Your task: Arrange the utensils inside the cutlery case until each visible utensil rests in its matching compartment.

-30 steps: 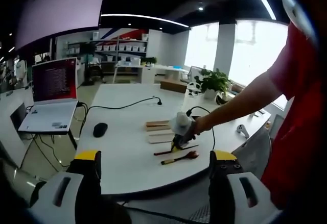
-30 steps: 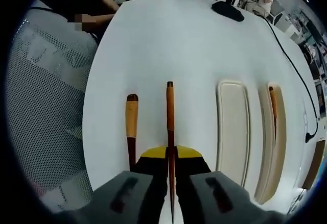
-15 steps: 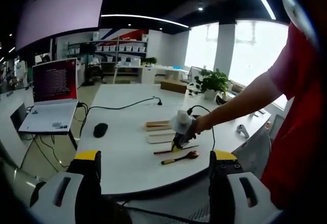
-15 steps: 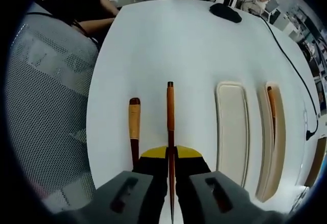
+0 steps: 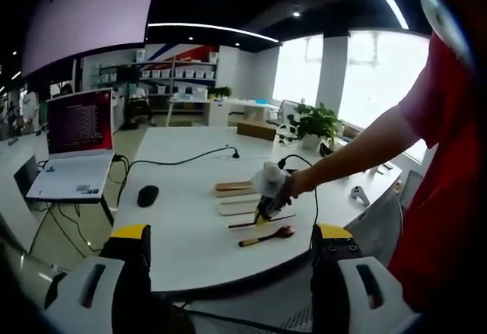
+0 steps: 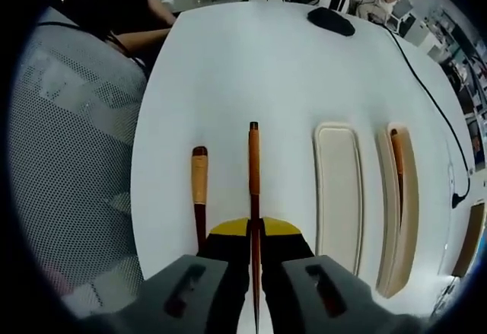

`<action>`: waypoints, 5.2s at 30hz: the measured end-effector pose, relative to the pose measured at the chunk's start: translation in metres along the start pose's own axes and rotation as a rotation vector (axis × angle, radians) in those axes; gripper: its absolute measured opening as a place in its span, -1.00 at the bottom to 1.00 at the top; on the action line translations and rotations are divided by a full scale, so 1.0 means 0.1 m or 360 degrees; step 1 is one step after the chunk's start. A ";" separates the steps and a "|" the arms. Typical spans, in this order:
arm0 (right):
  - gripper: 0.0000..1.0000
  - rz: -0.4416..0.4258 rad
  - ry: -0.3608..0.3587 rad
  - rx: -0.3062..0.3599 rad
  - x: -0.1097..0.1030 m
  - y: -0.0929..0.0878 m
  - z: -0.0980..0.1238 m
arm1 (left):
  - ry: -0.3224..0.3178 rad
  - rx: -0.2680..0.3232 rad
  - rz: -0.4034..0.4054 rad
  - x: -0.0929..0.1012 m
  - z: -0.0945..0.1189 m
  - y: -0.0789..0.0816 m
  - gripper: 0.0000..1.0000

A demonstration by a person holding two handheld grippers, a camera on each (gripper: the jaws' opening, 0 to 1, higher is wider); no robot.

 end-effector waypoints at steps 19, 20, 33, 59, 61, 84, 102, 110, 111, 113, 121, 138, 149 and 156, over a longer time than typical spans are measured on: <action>-0.99 -0.0021 -0.0001 0.0004 0.03 -0.03 0.08 | -0.0003 0.0002 0.0003 0.02 -0.02 0.01 0.78; -0.99 -0.0025 0.0000 0.0008 0.03 -0.03 0.08 | -0.0003 0.0003 0.0001 0.02 -0.03 0.01 0.78; -0.99 -0.0042 -0.0022 0.0001 0.16 -0.02 0.20 | -0.0014 0.0018 0.0021 -0.04 -0.08 0.03 0.78; -0.99 -0.0033 -0.0072 0.0031 0.60 0.08 0.49 | -0.0070 -0.0037 0.0013 -0.06 -0.19 -0.01 0.76; -0.99 -0.0039 -0.0079 0.0040 0.63 0.10 0.50 | -0.0061 -0.0042 0.0021 -0.07 -0.18 -0.04 0.75; -0.99 0.0005 -0.0110 0.0019 0.87 0.15 0.60 | -0.0014 -0.0065 0.0059 -0.06 -0.13 -0.12 0.73; -0.99 -0.0008 -0.0145 0.0061 1.15 0.34 0.74 | 0.0016 -0.0078 0.0080 -0.08 -0.09 -0.18 0.71; -0.99 0.0012 -0.0155 0.0065 1.28 0.39 0.81 | 0.0025 -0.0083 0.0080 -0.10 -0.10 -0.18 0.71; -0.99 0.0010 -0.0154 0.0067 1.29 0.40 0.81 | 0.0025 -0.0082 0.0082 -0.09 -0.10 -0.18 0.71; -0.99 0.0006 -0.0152 0.0069 1.33 0.40 0.82 | 0.0026 -0.0086 0.0082 -0.09 -0.10 -0.19 0.71; -0.99 0.0018 -0.0167 0.0071 1.49 0.43 0.81 | 0.0035 -0.0105 0.0108 -0.12 -0.11 -0.24 0.71; -0.99 0.0015 -0.0163 0.0093 1.69 0.51 0.72 | 0.0065 -0.0138 0.0117 -0.13 -0.18 -0.28 0.71; -0.99 0.0001 -0.0164 0.0085 1.73 0.51 0.66 | 0.0084 -0.0113 0.0125 -0.18 -0.19 -0.24 0.71; -0.99 -0.0014 -0.0157 0.0065 1.74 0.47 0.60 | 0.0079 -0.0102 0.0125 -0.17 -0.20 -0.23 0.71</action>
Point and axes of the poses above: the point that each gripper's makers call its tool centre point, and the gripper's own axes: z roughly backward along the fingers, x roughly to its right, y roughly out of its top, the point moved 1 cm from there along z, roughly backward along the fingers, and after that the axes turned 6 degrees about -z, right-handed, at the moved point
